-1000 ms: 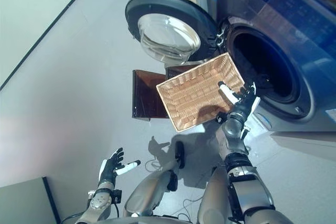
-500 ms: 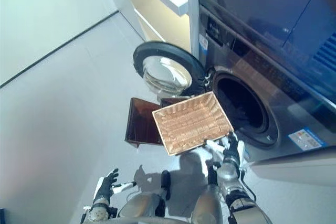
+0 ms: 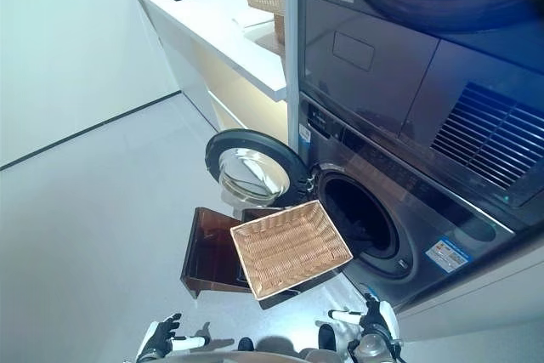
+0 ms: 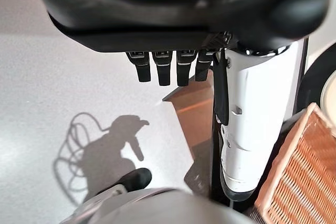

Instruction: Pick up the clothes and place them into the washing machine

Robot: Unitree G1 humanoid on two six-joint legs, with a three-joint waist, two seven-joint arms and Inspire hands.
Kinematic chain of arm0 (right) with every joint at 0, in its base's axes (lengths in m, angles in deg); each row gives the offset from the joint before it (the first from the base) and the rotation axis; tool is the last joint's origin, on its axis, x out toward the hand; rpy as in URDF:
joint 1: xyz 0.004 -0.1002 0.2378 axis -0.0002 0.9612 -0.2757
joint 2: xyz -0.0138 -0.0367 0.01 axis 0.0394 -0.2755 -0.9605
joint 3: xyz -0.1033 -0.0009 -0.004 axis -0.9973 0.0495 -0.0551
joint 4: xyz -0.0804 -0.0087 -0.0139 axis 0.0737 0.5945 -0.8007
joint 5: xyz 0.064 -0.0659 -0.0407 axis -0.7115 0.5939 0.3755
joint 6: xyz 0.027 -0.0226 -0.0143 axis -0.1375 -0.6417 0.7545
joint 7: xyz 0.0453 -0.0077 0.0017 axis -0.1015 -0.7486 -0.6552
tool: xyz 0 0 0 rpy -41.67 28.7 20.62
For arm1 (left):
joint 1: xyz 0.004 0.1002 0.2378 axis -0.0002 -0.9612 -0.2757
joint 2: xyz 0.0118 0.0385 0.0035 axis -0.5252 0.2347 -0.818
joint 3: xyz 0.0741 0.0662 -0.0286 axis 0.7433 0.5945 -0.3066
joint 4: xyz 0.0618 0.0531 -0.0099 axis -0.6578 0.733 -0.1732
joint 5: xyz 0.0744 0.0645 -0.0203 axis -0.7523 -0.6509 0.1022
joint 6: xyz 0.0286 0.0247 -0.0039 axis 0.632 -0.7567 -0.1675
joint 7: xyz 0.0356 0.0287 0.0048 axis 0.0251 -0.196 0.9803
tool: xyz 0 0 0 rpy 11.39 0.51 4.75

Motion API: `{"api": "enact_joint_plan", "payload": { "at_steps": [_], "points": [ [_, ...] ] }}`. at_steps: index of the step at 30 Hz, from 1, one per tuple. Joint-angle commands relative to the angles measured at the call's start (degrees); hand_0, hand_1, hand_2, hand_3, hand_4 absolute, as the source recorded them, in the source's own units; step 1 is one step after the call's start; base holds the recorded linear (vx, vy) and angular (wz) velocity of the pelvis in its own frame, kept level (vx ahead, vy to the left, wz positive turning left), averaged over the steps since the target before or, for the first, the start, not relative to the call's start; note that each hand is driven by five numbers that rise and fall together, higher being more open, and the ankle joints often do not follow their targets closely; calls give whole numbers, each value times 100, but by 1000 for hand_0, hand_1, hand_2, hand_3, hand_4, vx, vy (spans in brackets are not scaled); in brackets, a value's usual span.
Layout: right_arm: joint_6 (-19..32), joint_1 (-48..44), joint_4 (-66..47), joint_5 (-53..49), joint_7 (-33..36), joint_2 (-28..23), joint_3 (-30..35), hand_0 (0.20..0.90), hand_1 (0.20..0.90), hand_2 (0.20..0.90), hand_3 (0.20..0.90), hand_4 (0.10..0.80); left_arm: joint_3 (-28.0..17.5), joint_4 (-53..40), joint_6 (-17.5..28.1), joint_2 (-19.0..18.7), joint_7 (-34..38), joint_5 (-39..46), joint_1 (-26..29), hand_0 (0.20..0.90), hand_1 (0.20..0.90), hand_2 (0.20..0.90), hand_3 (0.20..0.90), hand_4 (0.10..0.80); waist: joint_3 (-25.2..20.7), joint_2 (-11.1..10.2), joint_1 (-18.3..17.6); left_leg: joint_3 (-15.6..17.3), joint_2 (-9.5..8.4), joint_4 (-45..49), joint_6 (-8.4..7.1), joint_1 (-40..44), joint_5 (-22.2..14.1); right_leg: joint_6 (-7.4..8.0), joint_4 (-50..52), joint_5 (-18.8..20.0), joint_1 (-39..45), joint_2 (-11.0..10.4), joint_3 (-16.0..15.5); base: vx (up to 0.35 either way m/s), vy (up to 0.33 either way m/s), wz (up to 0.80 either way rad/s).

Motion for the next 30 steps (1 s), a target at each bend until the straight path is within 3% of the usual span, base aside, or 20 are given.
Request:
{"api": "enact_joint_plan", "payload": {
  "at_steps": [1,12,30],
  "points": [
    [-81,-324,83,437,46,-125,-81,900,900,900,900,800,-16,493,-57,-110,-126,-178,444,900,900,900,900,800,47,53,-77,-1,18,-15,-347,-191,146,-52,309,-477,236,275,32,-18,-13,-4],
    [-490,310,690,1302,-334,131,-398,900,900,900,900,800,-98,781,-358,70,-432,-190,493,900,900,900,900,800,-289,-188,-178,-61,171,-15,-325,277,38,-137,461,-683,618,485,90,8,-15,-4],
    [-611,468,669,1389,-591,176,-434,900,900,900,900,800,-33,824,-490,143,-801,-252,460,900,900,900,900,800,-513,-308,-323,12,246,-15,-318,478,-76,-146,505,-764,758,548,191,5,-1,-6]
  ]
}}
